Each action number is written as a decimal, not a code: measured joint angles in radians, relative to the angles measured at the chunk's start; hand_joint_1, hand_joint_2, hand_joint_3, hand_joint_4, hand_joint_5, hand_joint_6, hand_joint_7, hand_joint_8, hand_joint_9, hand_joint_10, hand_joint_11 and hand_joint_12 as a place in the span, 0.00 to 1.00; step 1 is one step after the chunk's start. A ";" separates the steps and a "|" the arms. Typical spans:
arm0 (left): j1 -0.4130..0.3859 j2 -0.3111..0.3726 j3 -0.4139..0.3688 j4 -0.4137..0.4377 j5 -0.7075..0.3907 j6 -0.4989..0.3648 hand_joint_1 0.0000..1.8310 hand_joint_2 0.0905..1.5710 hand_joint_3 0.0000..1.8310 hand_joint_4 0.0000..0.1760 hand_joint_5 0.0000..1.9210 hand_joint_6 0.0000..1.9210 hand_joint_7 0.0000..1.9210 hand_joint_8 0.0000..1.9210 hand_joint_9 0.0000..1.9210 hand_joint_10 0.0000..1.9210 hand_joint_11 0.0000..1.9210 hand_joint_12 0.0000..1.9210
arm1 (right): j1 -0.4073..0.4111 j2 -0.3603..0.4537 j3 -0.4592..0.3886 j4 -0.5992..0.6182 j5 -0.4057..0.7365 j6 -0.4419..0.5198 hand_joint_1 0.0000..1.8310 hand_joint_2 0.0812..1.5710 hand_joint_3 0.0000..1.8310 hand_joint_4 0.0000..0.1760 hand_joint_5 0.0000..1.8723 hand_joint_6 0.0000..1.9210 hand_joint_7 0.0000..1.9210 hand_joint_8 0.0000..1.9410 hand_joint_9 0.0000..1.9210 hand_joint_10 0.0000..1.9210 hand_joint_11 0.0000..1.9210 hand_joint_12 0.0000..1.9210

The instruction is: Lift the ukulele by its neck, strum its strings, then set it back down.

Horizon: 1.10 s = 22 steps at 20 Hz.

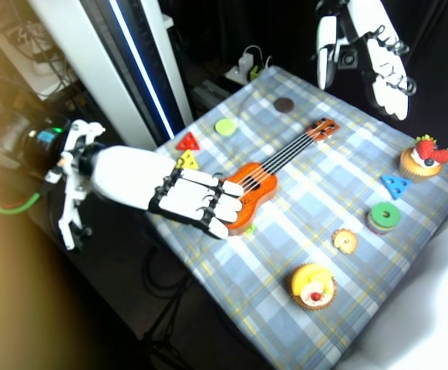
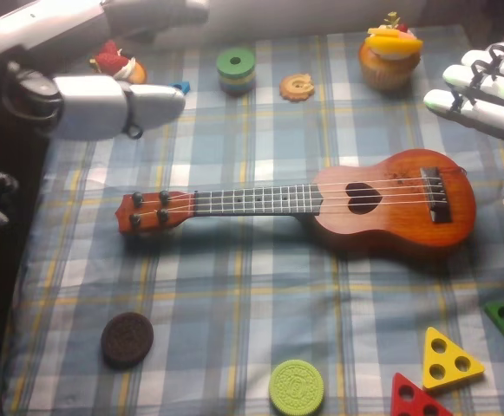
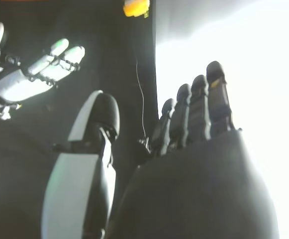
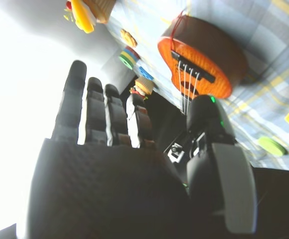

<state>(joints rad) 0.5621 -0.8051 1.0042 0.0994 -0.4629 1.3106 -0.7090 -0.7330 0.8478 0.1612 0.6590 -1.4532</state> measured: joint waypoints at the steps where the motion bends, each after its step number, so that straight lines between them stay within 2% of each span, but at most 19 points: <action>1: 0.000 0.001 -0.003 0.006 -0.001 0.002 0.34 0.80 0.00 0.00 0.13 0.00 0.14 0.01 0.15 0.04 0.00 0.73 | 0.000 0.007 -0.005 0.002 0.002 0.000 0.34 0.76 0.01 0.17 0.00 0.00 0.00 0.00 0.00 0.00 0.00 0.00; 2: -0.005 0.001 -0.004 0.018 0.000 0.002 0.34 0.79 0.00 0.00 0.13 0.00 0.15 0.00 0.16 0.04 0.00 0.77 | 0.000 0.023 -0.021 0.000 0.018 0.000 0.33 0.77 0.01 0.13 0.00 0.00 0.00 0.00 0.00 0.00 0.00 0.00; 3: -0.008 0.005 -0.012 0.023 0.006 0.002 0.33 0.80 0.00 0.00 0.12 0.00 0.15 0.00 0.16 0.04 0.00 0.78 | 0.000 0.034 -0.031 -0.003 0.042 0.000 0.33 0.77 0.01 0.14 0.00 0.00 0.00 0.00 0.00 0.00 0.00 0.00; 5: -0.009 0.023 -0.038 0.062 0.006 0.001 0.31 0.80 0.00 0.00 0.11 0.00 0.15 0.00 0.17 0.04 0.00 0.78 | -0.008 0.050 -0.045 -0.001 0.083 0.001 0.36 0.77 0.01 0.00 0.00 0.00 0.00 0.00 0.00 0.00 0.00 0.00; 7: -0.013 0.031 -0.048 0.100 0.030 0.001 0.37 0.73 0.00 0.00 0.10 0.00 0.13 0.00 0.15 0.03 0.00 0.77 | -0.024 0.065 -0.055 -0.002 0.105 0.000 0.40 0.77 0.00 0.00 0.00 0.00 0.00 0.00 0.00 0.00 0.00 0.00; 8: -0.023 0.035 -0.048 0.121 0.059 0.000 0.34 0.72 0.00 0.00 0.06 0.00 0.08 0.00 0.11 0.01 0.00 0.69 | -0.032 0.069 -0.061 0.002 0.116 0.001 0.40 0.77 0.00 0.02 0.00 0.00 0.00 0.00 0.00 0.00 0.00 0.00; 9: -0.037 0.037 -0.048 0.141 0.100 0.002 0.32 0.70 0.00 0.00 0.05 0.00 0.06 0.00 0.09 0.01 0.00 0.63 | -0.034 0.071 -0.063 0.000 0.122 0.001 0.41 0.77 0.00 0.07 0.00 0.00 0.00 0.00 0.00 0.00 0.00 0.00; 10: -0.043 0.037 -0.048 0.159 0.130 0.002 0.34 0.65 0.00 0.00 0.05 0.00 0.08 0.00 0.10 0.01 0.00 0.61 | -0.039 0.072 -0.065 0.003 0.130 0.001 0.31 0.76 0.00 0.00 0.00 0.00 0.00 0.00 0.00 0.00 0.01 0.00; 12: -0.053 0.034 -0.049 0.190 0.194 0.001 0.36 0.61 0.00 0.00 0.05 0.00 0.09 0.00 0.12 0.01 0.00 0.58 | -0.040 0.079 -0.072 0.003 0.154 0.001 0.24 0.72 0.00 0.00 0.00 0.00 0.00 0.00 0.00 0.00 0.01 0.01; 13: -0.060 0.009 -0.037 0.207 0.238 0.002 0.42 0.56 0.00 0.07 0.06 0.00 0.11 0.00 0.15 0.02 0.00 0.65 | -0.040 0.081 -0.073 0.011 0.169 0.002 0.30 0.75 0.00 0.00 0.00 0.00 0.00 0.00 0.00 0.00 0.00 0.00; 14: -0.060 -0.003 -0.031 0.208 0.248 0.002 0.42 0.56 0.00 0.07 0.06 0.00 0.11 0.00 0.15 0.02 0.00 0.65 | -0.040 0.081 -0.073 0.009 0.174 0.003 0.30 0.75 0.00 0.00 0.00 0.00 0.00 0.00 0.00 0.00 0.00 0.00; 15: -0.055 -0.016 -0.025 0.208 0.259 0.002 0.44 0.55 0.00 0.09 0.07 0.00 0.11 0.00 0.15 0.03 0.00 0.61 | -0.041 0.083 -0.076 0.009 0.183 0.007 0.36 0.77 0.01 0.00 0.00 0.00 0.00 0.00 0.00 0.00 0.00 0.00; 16: -0.044 -0.039 -0.013 0.209 0.273 0.002 0.44 0.55 0.00 0.17 0.06 0.00 0.10 0.00 0.14 0.02 0.00 0.51 | -0.045 0.089 -0.082 0.008 0.195 0.014 0.41 0.77 0.01 0.00 0.00 0.00 0.00 0.00 0.00 0.00 0.00 0.00; 17: -0.033 -0.063 0.001 0.208 0.292 0.001 0.46 0.55 0.00 0.21 0.09 0.01 0.13 0.01 0.14 0.02 0.00 0.48 | -0.050 0.095 -0.084 0.003 0.216 0.017 0.44 0.77 0.00 0.00 0.00 0.00 0.00 0.00 0.00 0.00 0.00 0.00; 18: -0.023 -0.079 0.011 0.207 0.299 0.001 0.47 0.56 0.00 0.25 0.11 0.01 0.15 0.01 0.14 0.02 0.00 0.51 | -0.053 0.101 -0.086 0.008 0.225 0.018 0.45 0.77 0.00 0.00 0.00 0.00 0.00 0.00 0.00 0.00 0.00 0.00; 19: -0.021 -0.092 0.022 0.204 0.303 0.000 0.47 0.56 0.00 0.25 0.11 0.01 0.15 0.01 0.14 0.02 0.00 0.51 | -0.058 0.106 -0.088 0.019 0.230 0.019 0.45 0.77 0.00 0.00 0.00 0.00 0.00 0.00 0.00 0.00 0.00 0.00; 20: -0.013 -0.104 0.032 0.203 0.306 0.001 0.47 0.57 0.00 0.32 0.12 0.01 0.16 0.01 0.14 0.02 0.00 0.53 | -0.060 0.110 -0.088 0.026 0.234 0.019 0.44 0.78 0.00 0.00 0.00 0.00 0.00 0.00 0.00 0.00 0.00 0.00; 21: -0.008 -0.118 0.041 0.203 0.314 0.002 0.48 0.58 0.00 0.33 0.13 0.01 0.17 0.01 0.14 0.03 0.00 0.56 | -0.062 0.115 -0.089 0.025 0.243 0.020 0.40 0.79 0.01 0.00 0.00 0.00 0.00 0.00 0.00 0.00 0.00 0.00; 22: -0.002 -0.137 0.053 0.203 0.325 0.002 0.48 0.59 0.00 0.32 0.14 0.01 0.17 0.01 0.13 0.03 0.00 0.54 | -0.062 0.118 -0.093 0.028 0.252 0.020 0.39 0.80 0.01 0.00 0.00 0.00 0.00 0.00 0.00 0.00 0.00 0.00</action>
<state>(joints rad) 0.5602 -0.9424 1.0573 0.3027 -0.1383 1.3121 -0.7712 -0.6147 0.7544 0.1890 0.9112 -1.4334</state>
